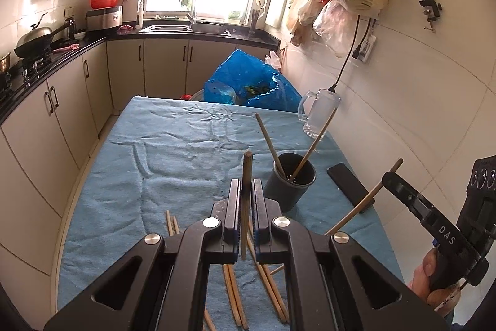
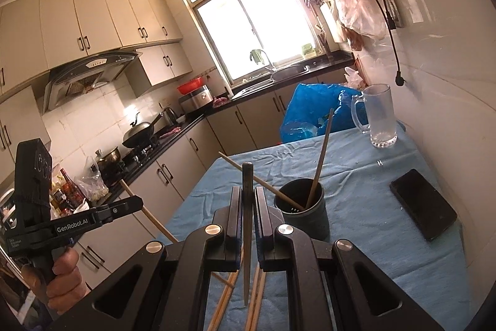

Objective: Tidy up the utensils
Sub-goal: 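Lift both chopsticks upright and carry them down into the black holder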

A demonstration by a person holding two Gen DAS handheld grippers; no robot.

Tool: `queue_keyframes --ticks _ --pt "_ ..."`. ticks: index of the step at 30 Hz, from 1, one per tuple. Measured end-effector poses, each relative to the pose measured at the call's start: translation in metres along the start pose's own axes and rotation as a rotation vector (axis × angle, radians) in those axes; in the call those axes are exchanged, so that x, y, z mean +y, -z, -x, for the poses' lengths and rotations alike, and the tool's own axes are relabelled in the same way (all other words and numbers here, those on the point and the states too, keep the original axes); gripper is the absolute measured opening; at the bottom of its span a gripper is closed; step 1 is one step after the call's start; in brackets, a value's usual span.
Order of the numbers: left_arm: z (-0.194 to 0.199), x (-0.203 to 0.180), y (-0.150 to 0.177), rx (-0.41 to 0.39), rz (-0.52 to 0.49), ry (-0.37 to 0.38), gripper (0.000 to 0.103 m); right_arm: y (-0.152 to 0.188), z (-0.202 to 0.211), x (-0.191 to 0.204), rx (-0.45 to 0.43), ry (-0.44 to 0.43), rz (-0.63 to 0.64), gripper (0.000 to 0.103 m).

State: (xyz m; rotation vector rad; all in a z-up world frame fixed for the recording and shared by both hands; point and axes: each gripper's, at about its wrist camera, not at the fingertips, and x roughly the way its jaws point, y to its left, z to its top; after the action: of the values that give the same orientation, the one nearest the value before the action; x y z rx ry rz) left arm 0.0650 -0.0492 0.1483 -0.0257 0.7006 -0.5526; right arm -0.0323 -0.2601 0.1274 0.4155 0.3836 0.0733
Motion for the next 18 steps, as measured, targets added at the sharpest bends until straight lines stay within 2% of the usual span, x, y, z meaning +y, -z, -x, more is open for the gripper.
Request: queue_keyframes --ticks 10,18 --pt "0.001 -0.023 -0.019 -0.01 -0.046 0.02 0.006 -0.02 0.016 -0.006 -0.058 0.032 0.002 0.008" --pt "0.005 -0.047 -0.048 -0.03 -0.076 0.055 0.006 -0.049 0.031 -0.01 -0.127 0.056 0.008 0.008"
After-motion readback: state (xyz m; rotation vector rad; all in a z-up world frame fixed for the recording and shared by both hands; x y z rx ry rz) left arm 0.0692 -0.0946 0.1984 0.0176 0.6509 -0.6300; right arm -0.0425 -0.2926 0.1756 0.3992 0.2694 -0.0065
